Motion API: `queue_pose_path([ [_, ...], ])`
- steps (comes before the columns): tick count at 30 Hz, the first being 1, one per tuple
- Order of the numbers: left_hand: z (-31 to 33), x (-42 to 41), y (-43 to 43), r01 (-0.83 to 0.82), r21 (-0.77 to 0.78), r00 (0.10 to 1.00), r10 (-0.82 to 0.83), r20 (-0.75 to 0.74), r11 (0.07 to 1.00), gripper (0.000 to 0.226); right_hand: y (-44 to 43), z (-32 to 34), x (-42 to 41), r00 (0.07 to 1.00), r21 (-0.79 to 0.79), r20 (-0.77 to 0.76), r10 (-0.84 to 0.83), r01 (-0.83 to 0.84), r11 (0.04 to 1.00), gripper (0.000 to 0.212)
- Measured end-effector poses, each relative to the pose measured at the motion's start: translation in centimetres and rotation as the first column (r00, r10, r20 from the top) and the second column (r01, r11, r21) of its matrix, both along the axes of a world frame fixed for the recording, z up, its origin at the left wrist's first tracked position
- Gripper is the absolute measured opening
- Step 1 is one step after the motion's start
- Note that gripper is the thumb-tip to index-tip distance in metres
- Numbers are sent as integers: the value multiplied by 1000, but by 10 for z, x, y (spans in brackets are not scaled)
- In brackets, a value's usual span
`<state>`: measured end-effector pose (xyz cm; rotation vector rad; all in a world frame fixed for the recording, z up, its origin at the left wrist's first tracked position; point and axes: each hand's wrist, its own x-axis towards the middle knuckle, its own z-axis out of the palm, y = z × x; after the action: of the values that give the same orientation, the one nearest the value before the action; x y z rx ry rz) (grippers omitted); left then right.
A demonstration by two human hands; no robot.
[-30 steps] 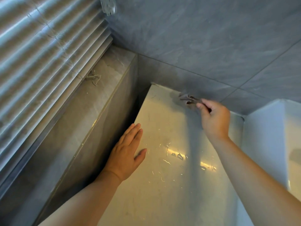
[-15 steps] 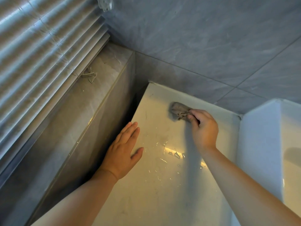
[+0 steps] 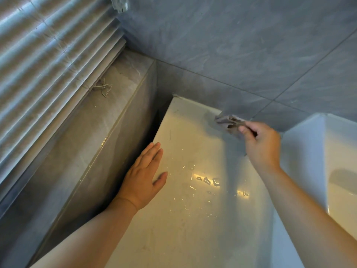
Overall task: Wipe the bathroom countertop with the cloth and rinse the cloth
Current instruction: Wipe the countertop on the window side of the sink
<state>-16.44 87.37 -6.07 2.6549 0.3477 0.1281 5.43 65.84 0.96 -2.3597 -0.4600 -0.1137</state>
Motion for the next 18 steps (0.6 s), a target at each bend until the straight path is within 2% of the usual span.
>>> queue_pose_path([
  [2,0,0,0,1,9,1000,-1,4,1000,64,-3,-6,23,998,-81,61,4,1,997,20],
  [6,-1,0,1,-1,9,1000,1,4,1000,64,-3,-37,30,999,-110,28,-38,41,993,21],
  [10,-3,1,1,-1,7,1000,1,11,1000,64,1,-50,11,993,-60,41,-114,116,991,19],
  [18,0,1,0,2,24,1000,-2,14,1000,64,-15,-54,-62,996,-78,57,-62,66,995,24],
])
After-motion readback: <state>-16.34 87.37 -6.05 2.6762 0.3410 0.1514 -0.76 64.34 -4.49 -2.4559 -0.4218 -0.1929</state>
